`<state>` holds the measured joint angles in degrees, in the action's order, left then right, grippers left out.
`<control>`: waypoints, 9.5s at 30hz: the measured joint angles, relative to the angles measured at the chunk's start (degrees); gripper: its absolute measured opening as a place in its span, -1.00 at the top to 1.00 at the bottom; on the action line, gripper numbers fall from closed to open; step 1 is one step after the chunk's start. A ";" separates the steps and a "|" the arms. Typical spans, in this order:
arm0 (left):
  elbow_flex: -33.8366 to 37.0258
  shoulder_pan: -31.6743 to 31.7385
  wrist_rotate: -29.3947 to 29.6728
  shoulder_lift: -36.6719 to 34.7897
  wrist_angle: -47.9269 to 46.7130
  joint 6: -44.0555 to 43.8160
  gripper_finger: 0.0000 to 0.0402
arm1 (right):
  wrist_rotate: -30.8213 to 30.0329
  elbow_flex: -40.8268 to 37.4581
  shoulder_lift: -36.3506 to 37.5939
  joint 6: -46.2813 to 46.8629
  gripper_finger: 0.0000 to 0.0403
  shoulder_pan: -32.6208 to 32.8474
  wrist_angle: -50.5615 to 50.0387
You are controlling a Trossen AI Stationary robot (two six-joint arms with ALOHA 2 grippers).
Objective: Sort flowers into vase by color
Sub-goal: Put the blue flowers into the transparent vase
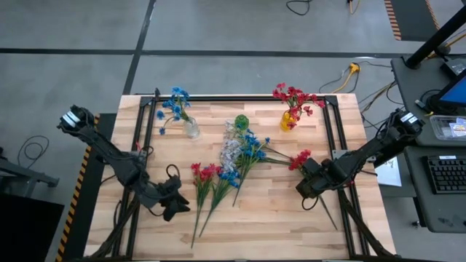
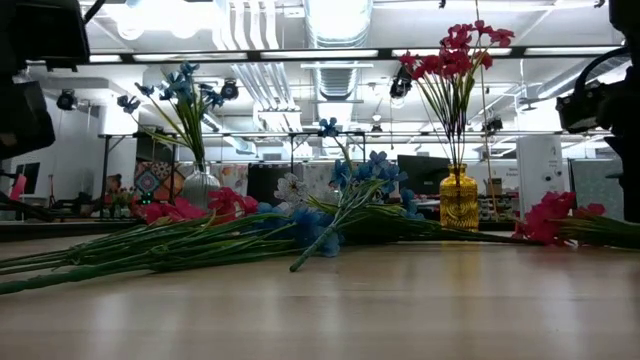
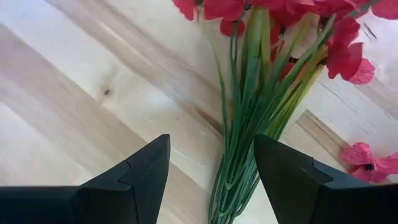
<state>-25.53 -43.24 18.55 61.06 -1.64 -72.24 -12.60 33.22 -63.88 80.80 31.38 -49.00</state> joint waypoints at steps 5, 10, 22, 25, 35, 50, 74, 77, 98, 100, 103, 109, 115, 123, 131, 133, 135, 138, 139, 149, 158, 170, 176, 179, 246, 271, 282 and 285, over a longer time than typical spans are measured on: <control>-5.33 0.01 0.83 7.70 -0.80 -7.19 0.09 | 0.41 0.86 0.00 -2.49 -0.15 2.09 -0.06; -13.51 0.04 1.45 16.02 -12.85 -14.21 -0.01 | -1.16 2.41 0.02 -5.64 -0.24 4.47 0.00; -32.90 0.04 0.02 32.34 -34.97 -20.82 -0.06 | -6.42 6.59 0.02 -8.97 -0.34 8.93 0.97; -35.55 0.15 0.99 35.27 -34.84 -20.16 -0.06 | -6.95 6.59 0.00 -8.94 -0.32 10.17 2.59; -44.74 1.02 2.00 45.56 -34.42 -16.64 -0.06 | -6.95 6.59 0.00 -8.85 -0.26 12.02 5.30; -49.79 5.87 -1.98 54.84 -34.78 -14.41 -0.01 | -6.93 6.57 -0.02 -8.36 -0.24 13.00 6.50; -56.82 8.37 -2.84 55.63 -50.39 -7.88 0.04 | -6.97 6.55 -0.04 -7.20 -0.23 13.00 8.10; -56.44 9.37 -2.77 56.36 -50.37 -6.81 0.06 | -6.99 6.55 -0.04 -7.17 -0.22 13.00 8.56; -56.82 10.51 -5.43 56.79 -49.95 -6.31 0.96 | -5.61 6.54 -0.04 -9.65 -0.22 13.00 9.04; -56.84 10.45 -6.09 55.56 -50.03 -5.80 0.98 | -4.95 6.54 -0.04 -10.17 -0.22 13.00 9.02; -56.86 10.27 -6.16 52.31 -50.53 -4.94 0.99 | -4.78 6.53 -0.04 -11.69 -0.22 13.02 8.99; -56.93 9.85 -5.40 43.25 -50.44 -0.25 1.00 | -3.30 6.53 -0.04 -14.85 -0.22 13.00 9.02; -56.93 9.79 2.28 35.17 -50.42 6.26 1.00 | -3.47 6.53 -0.04 -16.92 -0.22 13.00 9.06; -56.91 10.34 9.70 27.65 -51.89 10.45 1.00 | -3.74 6.53 -0.04 -18.74 -0.22 12.98 9.02; -56.89 10.49 11.55 26.90 -51.90 12.03 1.00 | -4.19 6.53 -0.04 -20.10 -0.22 12.85 9.04; -56.89 10.36 8.01 28.61 -52.48 13.39 0.98 | -4.67 6.53 -0.04 -20.69 -0.22 12.85 9.00; -56.84 10.36 3.32 30.78 -53.66 13.71 0.92 | -5.47 6.53 -0.04 -21.51 -0.22 12.85 9.02; -56.84 10.33 -2.06 34.53 -57.36 13.07 0.76 | -5.53 6.53 -0.04 -21.93 -0.22 12.85 9.02; -56.82 10.29 -3.39 35.88 -58.67 12.55 0.70 | -5.53 6.53 -0.04 -21.97 -0.22 12.85 9.03; -56.78 10.34 -15.35 48.27 -62.97 11.31 0.00 | -5.53 6.53 -0.03 -22.93 -0.22 12.85 9.06; -56.10 10.34 -19.27 53.40 -65.35 12.20 0.03 | -5.54 6.53 -0.02 -23.03 -0.22 12.85 9.02; -52.75 10.34 -19.11 53.84 -65.00 12.24 0.85 | -6.95 6.53 -0.02 -23.83 -0.22 12.85 9.04; -54.67 10.34 -19.08 50.49 -65.90 14.13 0.97 | -6.95 6.53 -0.02 -23.85 -0.22 12.85 9.05; -55.65 10.34 -18.89 46.84 -66.42 14.10 0.99 | -6.95 6.53 -0.02 -23.83 -0.22 12.85 9.05; -10.31 11.96 19.95 21.68 41.64 70.11 1.00 | -10.06 13.91 -19.78 -92.01 -0.22 -5.97 94.94; -10.64 11.96 24.46 21.35 39.59 70.26 1.00 | -9.80 32.89 -33.77 -91.50 -0.16 -10.85 85.25; -16.06 11.76 24.46 21.30 32.44 69.46 0.72 | -9.88 32.82 -33.02 -93.88 0.84 -10.89 81.59; -18.33 11.76 24.50 21.30 28.54 68.85 0.50 | -9.89 32.80 -31.53 -93.82 0.90 -10.87 77.60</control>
<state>-43.86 -31.48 43.05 82.37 26.90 -3.39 -22.49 66.02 -95.40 -13.02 20.51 28.60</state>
